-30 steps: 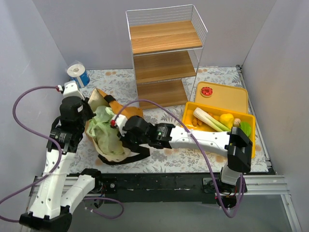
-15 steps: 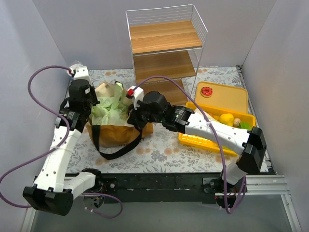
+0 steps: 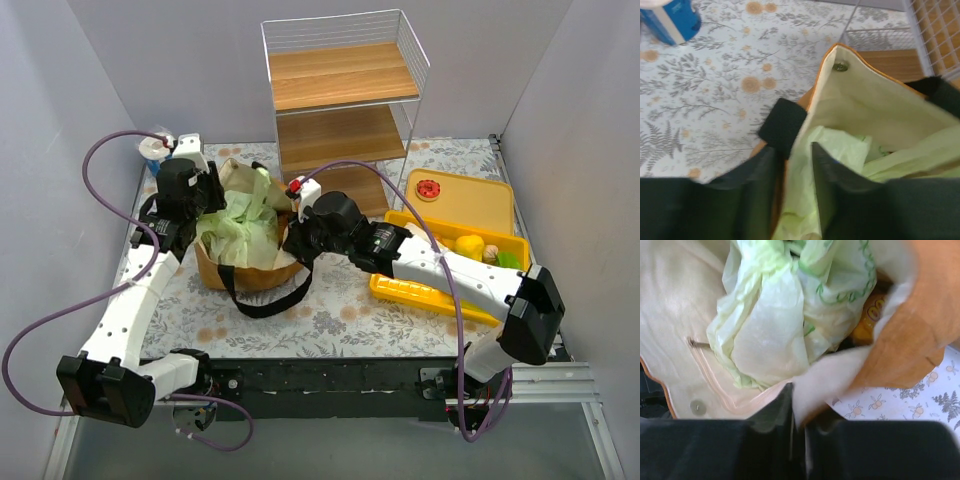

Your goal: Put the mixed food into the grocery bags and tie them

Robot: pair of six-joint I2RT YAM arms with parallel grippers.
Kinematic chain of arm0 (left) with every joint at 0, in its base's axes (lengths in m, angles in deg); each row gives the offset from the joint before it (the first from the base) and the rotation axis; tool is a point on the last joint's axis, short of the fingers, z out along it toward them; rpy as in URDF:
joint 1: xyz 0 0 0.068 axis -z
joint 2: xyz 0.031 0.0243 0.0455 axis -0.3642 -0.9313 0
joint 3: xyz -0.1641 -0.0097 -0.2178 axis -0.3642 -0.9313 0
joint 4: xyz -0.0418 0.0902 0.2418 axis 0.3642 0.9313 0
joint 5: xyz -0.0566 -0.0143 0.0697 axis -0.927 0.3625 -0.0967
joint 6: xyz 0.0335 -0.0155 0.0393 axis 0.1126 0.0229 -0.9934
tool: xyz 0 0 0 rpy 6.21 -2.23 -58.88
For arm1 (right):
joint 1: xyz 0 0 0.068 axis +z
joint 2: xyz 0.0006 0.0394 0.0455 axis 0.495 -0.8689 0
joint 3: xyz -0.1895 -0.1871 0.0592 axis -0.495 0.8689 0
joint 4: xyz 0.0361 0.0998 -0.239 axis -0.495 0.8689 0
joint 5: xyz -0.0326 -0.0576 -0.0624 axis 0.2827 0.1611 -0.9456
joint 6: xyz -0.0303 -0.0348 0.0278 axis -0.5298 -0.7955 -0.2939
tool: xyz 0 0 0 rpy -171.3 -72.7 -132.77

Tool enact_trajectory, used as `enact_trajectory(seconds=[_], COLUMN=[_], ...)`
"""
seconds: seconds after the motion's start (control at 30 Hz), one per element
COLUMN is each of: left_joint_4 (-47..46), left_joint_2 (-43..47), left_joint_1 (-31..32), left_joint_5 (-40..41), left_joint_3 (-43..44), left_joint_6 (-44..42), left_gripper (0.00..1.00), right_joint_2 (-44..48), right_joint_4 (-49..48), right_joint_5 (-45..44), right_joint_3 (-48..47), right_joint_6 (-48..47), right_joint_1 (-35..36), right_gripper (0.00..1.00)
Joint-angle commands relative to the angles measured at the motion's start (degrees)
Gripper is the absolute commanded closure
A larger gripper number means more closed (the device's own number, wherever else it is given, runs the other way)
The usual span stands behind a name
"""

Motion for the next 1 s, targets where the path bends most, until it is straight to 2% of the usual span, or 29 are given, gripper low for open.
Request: enact_trajectory(seconds=[0.0,0.03,0.1,0.13,0.27,0.4,0.5,0.53,0.63,0.73,0.97], left_joint_4=[-2.9,-3.0,-3.2,-3.3,-3.7,-4.2,-1.6,-0.9,-0.8,-3.1,-4.8], left_joint_2=[3.5,5.1,6.7,8.6,13.1,15.1,11.7,10.9,11.3,15.4,25.0], left_joint_1=[0.2,0.2,0.2,0.2,0.2,0.1,-0.2,-0.4,-0.5,-0.5,-0.5], left_joint_5=[-5.2,-5.3,-5.3,-5.0,-4.2,-3.5,-2.4,-2.4,-3.1,-4.0,-3.8], left_joint_3=[0.9,0.5,-0.4,-0.6,-1.8,-2.1,0.3,1.8,2.9,3.3,3.4], left_joint_6=[0.1,0.2,0.6,0.7,1.6,4.0,6.4,7.4,9.4,10.7,11.2], left_gripper=[0.56,0.36,0.17,0.02,0.02,0.02,0.02,0.02,0.02,0.02,0.02], right_joint_2=[4.2,4.8,5.6,6.7,10.5,13.8,16.5,18.3,23.3,28.9,41.7], right_joint_4=[-6.1,-6.0,-5.7,-5.6,-5.3,-3.6,-1.9,-1.5,-0.4,3.0,6.4], right_joint_5=[-3.4,-3.3,-2.9,-2.9,-3.5,-2.9,0.0,1.1,3.4,-0.5,-13.8], right_joint_3=[-3.4,-3.0,-2.5,-1.9,0.2,1.6,4.0,4.9,8.0,9.0,12.7], right_joint_6=[-1.2,-1.4,-1.9,-2.1,-3.4,-3.7,-1.6,-0.9,0.2,-1.4,-5.4], right_joint_1=[-0.6,-0.6,-0.6,-0.6,-0.6,-2.7,-8.9,-13.1,-19.5,-22.3,-22.4], right_gripper=[0.66,0.49,0.36,0.29,0.18,0.15,0.15,0.15,0.15,0.15,0.14])
